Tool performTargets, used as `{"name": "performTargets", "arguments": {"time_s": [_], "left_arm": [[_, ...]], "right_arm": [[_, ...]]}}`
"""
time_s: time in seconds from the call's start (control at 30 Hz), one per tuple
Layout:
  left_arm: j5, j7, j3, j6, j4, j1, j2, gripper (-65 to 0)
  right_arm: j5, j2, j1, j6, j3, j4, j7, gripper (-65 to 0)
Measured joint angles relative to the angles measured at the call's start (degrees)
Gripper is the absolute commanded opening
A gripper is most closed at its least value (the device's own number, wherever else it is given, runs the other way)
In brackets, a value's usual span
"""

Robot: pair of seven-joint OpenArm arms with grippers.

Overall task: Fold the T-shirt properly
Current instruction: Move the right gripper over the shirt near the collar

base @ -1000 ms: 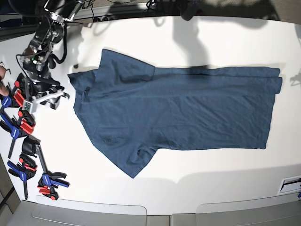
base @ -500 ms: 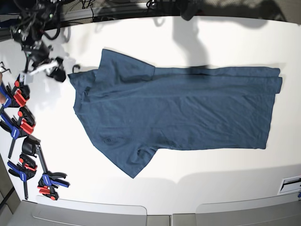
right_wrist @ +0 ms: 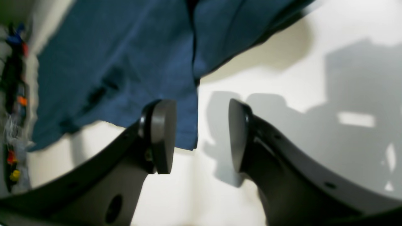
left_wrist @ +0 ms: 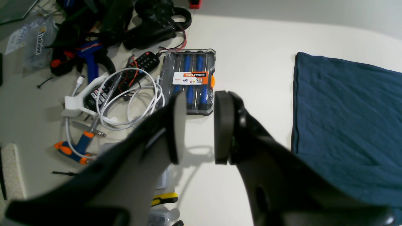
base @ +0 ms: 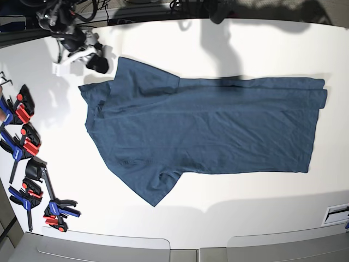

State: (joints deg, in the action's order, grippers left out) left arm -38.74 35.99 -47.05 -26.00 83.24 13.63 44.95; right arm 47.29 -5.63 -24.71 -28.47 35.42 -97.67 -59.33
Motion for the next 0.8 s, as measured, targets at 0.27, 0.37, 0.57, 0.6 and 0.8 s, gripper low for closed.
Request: {"name": "performTargets", "arguments": {"time_s": [0.27,0.37,0.57,0.6,0.8], "left_arm": [[0.0,0.0,0.0,0.0,0.0,0.0,0.0,-50.7],[0.0,0.0,0.0,0.0,0.0,0.0,0.0,-50.7],[0.0,0.0,0.0,0.0,0.0,0.0,0.0,-50.7],[0.0,0.0,0.0,0.0,0.0,0.0,0.0,-50.7],[0.0,0.0,0.0,0.0,0.0,0.0,0.0,-50.7]], "right_arm": [[-4.3,4.3,0.0,1.7,-5.7,0.0,1.2,-39.6],[-4.2,4.6,0.0,1.7,-5.7,0.0,1.2,-39.9],[-4.5,4.5,0.0,1.7,-5.7,0.0,1.0,-63.6],[-4.5,4.5,0.0,1.7,-5.7,0.0,1.0,-65.0],[0.7,4.5,1.7,1.0,-5.7,0.0,1.4,-65.0]]}}
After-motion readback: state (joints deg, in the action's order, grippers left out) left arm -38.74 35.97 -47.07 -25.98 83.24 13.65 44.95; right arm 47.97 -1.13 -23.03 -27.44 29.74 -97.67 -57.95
